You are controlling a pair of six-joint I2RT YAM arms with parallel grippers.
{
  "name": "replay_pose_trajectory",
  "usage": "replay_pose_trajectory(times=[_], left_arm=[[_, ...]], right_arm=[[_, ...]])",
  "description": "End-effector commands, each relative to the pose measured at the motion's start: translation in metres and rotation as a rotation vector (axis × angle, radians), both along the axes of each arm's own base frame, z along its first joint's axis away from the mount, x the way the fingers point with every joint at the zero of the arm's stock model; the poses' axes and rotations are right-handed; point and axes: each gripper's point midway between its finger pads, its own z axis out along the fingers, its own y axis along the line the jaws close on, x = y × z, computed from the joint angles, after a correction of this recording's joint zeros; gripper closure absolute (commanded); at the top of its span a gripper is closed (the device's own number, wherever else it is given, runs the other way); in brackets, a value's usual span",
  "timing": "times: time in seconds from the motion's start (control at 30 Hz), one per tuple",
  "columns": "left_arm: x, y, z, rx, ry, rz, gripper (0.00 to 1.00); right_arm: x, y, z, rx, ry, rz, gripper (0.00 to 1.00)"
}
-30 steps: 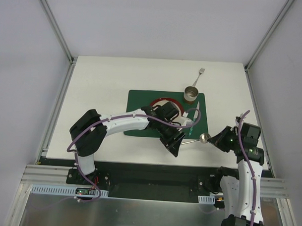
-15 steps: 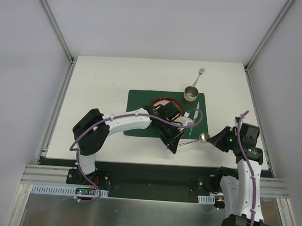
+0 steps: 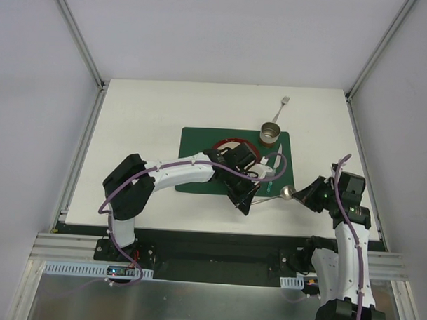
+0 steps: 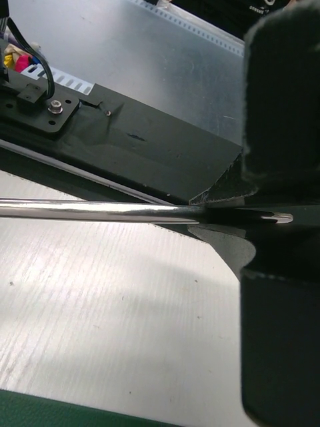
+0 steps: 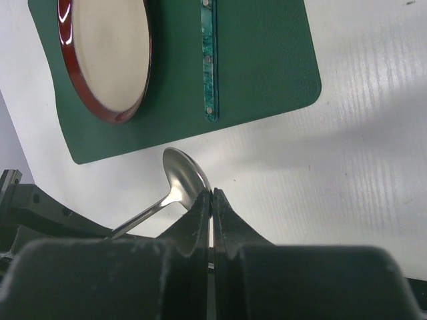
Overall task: Set the dinner table for one person
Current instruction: Pick up the spoon from the corner of the board.
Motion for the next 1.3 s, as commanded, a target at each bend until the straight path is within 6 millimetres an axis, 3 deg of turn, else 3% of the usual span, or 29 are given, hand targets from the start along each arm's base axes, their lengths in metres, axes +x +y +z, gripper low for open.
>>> replay_pose_trajectory(times=[0.0, 0.13, 0.2, 0.53, 0.8, 1.27], left_arm=[[0.012, -0.006, 0.002, 0.023, -0.06, 0.027, 1.0], [0.02, -0.009, 0.005, 0.024, -0.098, 0.048, 1.0], [0.024, -0.012, 0.01, 0.016, -0.113, 0.055, 1.0], [0.041, -0.022, 0.023, -0.005, -0.175, 0.096, 1.0], [0.054, -0.033, 0.036, -0.03, -0.215, 0.148, 1.0], [0.081, -0.06, 0.048, -0.098, -0.282, 0.214, 1.0]], right_arm=[[0.01, 0.007, 0.008, 0.036, -0.036, 0.009, 0.99], [0.015, 0.01, 0.007, 0.04, -0.041, 0.014, 0.93], [0.016, 0.011, 0.005, 0.041, -0.035, 0.012, 0.84], [0.025, 0.016, 0.004, 0.059, -0.043, 0.015, 0.68], [0.033, 0.024, 0.017, 0.128, -0.097, -0.028, 0.67], [0.058, 0.074, 0.034, 0.116, -0.147, 0.047, 0.69]])
